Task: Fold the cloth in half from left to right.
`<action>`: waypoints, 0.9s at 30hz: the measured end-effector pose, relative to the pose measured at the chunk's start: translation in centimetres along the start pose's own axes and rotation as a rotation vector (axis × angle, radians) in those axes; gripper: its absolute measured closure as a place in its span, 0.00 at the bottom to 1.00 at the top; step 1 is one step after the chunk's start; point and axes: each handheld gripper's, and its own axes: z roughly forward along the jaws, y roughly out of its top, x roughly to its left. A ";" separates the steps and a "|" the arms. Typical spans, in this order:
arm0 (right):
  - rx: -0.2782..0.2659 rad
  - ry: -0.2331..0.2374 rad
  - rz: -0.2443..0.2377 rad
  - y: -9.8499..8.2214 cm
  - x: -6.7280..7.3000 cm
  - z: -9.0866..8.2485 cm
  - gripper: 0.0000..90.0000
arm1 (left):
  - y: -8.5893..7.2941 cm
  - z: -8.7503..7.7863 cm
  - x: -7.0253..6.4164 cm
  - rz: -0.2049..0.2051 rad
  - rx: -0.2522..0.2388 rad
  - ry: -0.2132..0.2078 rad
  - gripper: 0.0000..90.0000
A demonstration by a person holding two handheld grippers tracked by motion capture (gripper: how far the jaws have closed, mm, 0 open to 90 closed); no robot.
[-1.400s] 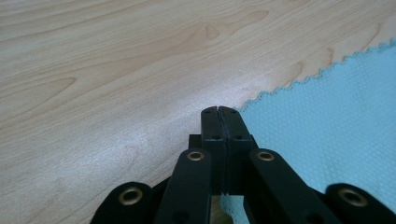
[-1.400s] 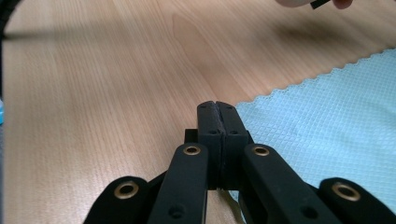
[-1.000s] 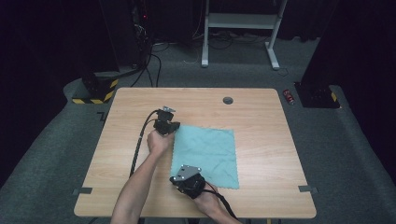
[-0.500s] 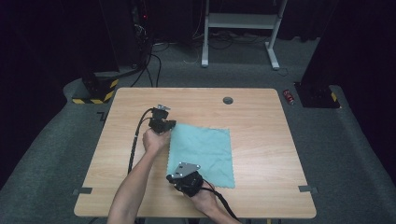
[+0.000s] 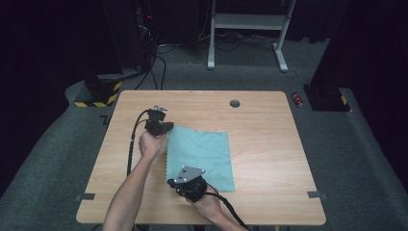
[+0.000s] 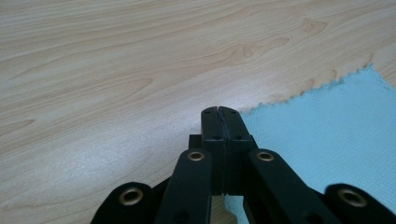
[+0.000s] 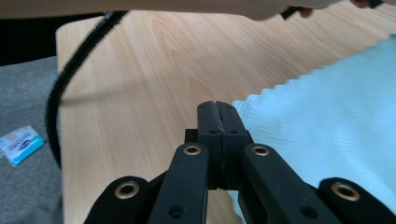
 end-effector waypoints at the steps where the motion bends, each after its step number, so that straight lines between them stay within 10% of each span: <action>1: -0.001 -0.003 0.003 -0.2 -0.2 -0.2 1.00 | 0.0 0.2 -0.3 0.007 0.002 -0.002 1.00; 27: 0.003 -0.172 0.112 -7.0 -2.9 -5.8 1.00 | 2.5 5.3 -6.4 0.055 0.037 -0.075 1.00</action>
